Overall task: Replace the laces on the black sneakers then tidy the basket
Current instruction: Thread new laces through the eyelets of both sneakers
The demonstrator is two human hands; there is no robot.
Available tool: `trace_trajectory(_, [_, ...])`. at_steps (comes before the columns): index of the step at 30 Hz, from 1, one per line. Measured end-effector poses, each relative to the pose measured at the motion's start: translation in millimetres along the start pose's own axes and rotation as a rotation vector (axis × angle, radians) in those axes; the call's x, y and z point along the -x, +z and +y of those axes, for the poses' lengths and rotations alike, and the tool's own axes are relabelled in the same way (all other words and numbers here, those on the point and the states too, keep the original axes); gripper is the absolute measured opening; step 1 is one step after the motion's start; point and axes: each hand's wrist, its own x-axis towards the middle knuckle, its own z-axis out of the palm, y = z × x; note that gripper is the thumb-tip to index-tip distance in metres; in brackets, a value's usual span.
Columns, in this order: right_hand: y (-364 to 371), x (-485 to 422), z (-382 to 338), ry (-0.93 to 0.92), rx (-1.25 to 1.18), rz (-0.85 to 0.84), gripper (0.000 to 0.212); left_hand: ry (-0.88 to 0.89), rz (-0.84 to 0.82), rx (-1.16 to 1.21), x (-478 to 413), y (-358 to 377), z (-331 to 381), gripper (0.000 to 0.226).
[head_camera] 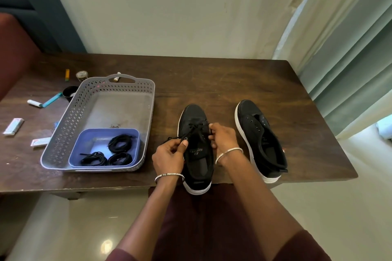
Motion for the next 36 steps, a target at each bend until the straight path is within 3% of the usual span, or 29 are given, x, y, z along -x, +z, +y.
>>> trace_trajectory(1, [-5, -2, -1, 0.120, -0.115, 0.016, 0.020, 0.001, -0.003, 0.001, 0, 0, 0, 0.011])
trace_trajectory(3, [-13, -3, -1, 0.133, -0.058, 0.026, 0.021, 0.003, -0.003, 0.006, 0, -1, 0, 0.011])
trace_trajectory(5, [-16, 0, 1, -0.077, 0.166, 0.078, 0.006, 0.005, -0.003, 0.006, 0, -1, 0, 0.010])
trace_trajectory(7, [-16, 5, 3, -0.471, 0.461, 0.123, 0.016, 0.008, -0.003, -0.001, 0, 0, -1, 0.009])
trace_trajectory(10, [-9, 14, -1, -0.942, 0.920, 0.008, 0.024, 0.010, -0.008, 0.004, 0, 0, -1, 0.003])
trace_trajectory(13, [2, 12, 7, -1.096, 1.233, -0.069, 0.022, 0.007, -0.013, 0.006, 0, -2, -1, 0.008])
trace_trajectory(16, [10, 9, 14, -1.225, 1.305, 0.002, 0.013, 0.007, -0.010, 0.016, 0, -2, -1, 0.006])
trace_trajectory(18, [10, 6, 16, -1.155, 1.222, -0.036, 0.010, 0.009, -0.011, 0.024, -1, -2, -3, 0.008])
trace_trajectory(20, [7, 4, 15, -0.929, 0.967, -0.065, 0.009, 0.006, -0.016, 0.036, -1, -2, -4, 0.007])
trace_trajectory(24, [-3, 2, -2, -0.141, 0.094, 0.060, 0.014, -0.003, -0.025, 0.068, -2, -2, -5, 0.016])
trace_trajectory(26, [-13, 0, -3, 0.102, 0.004, 0.068, 0.021, -0.013, -0.028, 0.076, -2, -1, -7, 0.014])
trace_trajectory(27, [-16, -3, 0, 0.092, 0.056, 0.061, 0.020, -0.019, -0.030, 0.079, -3, -1, -7, 0.009])
trace_trajectory(28, [-17, -5, 6, -0.010, 0.151, 0.068, 0.016, -0.022, -0.032, 0.080, -3, -1, -7, 0.003])
trace_trajectory(33, [-12, 9, 19, -0.901, 0.864, 0.056, 0.027, -0.021, -0.027, 0.079, -1, -2, -6, 0.002])
trace_trajectory(36, [0, 14, 18, -1.076, 1.172, 0.043, 0.023, -0.029, -0.031, 0.080, -2, -2, -7, 0.001])
